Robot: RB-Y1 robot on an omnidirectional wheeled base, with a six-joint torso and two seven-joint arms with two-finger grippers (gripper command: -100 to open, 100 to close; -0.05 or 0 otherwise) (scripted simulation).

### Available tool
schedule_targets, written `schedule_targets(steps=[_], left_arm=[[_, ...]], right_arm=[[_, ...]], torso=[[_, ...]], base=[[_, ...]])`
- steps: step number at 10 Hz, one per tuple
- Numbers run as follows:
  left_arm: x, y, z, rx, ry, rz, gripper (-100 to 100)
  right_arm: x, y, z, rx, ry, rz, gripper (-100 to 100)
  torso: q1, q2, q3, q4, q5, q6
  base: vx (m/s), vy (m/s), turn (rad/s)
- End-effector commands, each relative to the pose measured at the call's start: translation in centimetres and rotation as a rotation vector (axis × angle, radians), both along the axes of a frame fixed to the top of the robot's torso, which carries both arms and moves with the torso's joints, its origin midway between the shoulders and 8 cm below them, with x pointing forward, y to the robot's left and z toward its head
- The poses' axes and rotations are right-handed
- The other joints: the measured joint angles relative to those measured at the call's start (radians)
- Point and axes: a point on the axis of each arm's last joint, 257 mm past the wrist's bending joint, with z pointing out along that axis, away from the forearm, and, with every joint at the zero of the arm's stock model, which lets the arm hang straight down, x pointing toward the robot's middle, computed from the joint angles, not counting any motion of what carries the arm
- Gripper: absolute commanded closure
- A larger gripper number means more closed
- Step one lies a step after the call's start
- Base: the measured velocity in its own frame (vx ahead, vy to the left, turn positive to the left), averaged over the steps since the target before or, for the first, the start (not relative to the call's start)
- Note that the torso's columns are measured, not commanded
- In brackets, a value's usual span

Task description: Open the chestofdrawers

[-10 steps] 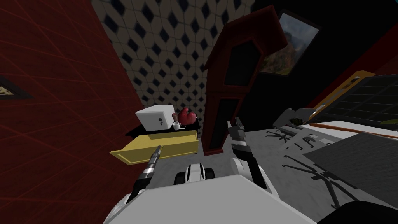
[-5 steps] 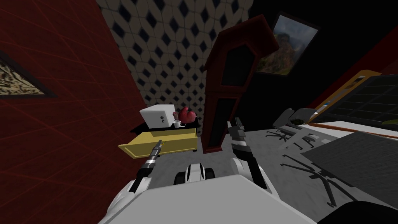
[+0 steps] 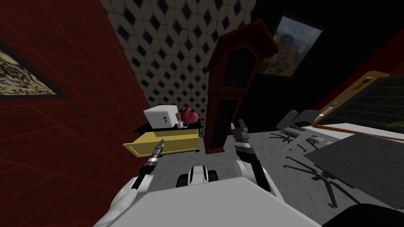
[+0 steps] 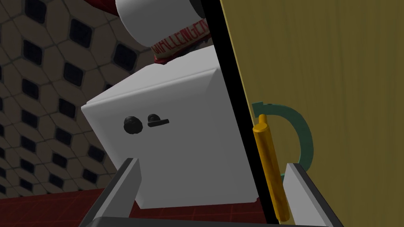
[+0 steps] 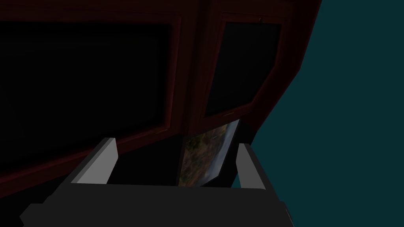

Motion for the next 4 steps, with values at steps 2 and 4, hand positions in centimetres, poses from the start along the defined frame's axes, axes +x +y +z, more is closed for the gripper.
schedule_targets(steps=[2,4], left_arm=[[-0.09,0.01,-0.18,-0.001,0.004,0.001,0],[-0.13,0.02,-0.26,-0.001,0.006,0.002,0]], right_arm=[[0.0,0.0,0.0,0.0,0.0,0.0,0],[0.0,0.0,0.0,0.0,0.0,0.0,0]], torso=[[0.0,-0.001,-0.001,-0.001,0.001,0.0],[0.001,-0.001,-0.001,-0.002,0.002,0.0]], base=[[0.0,0.0,0.0],[0.0,0.0,0.0]])
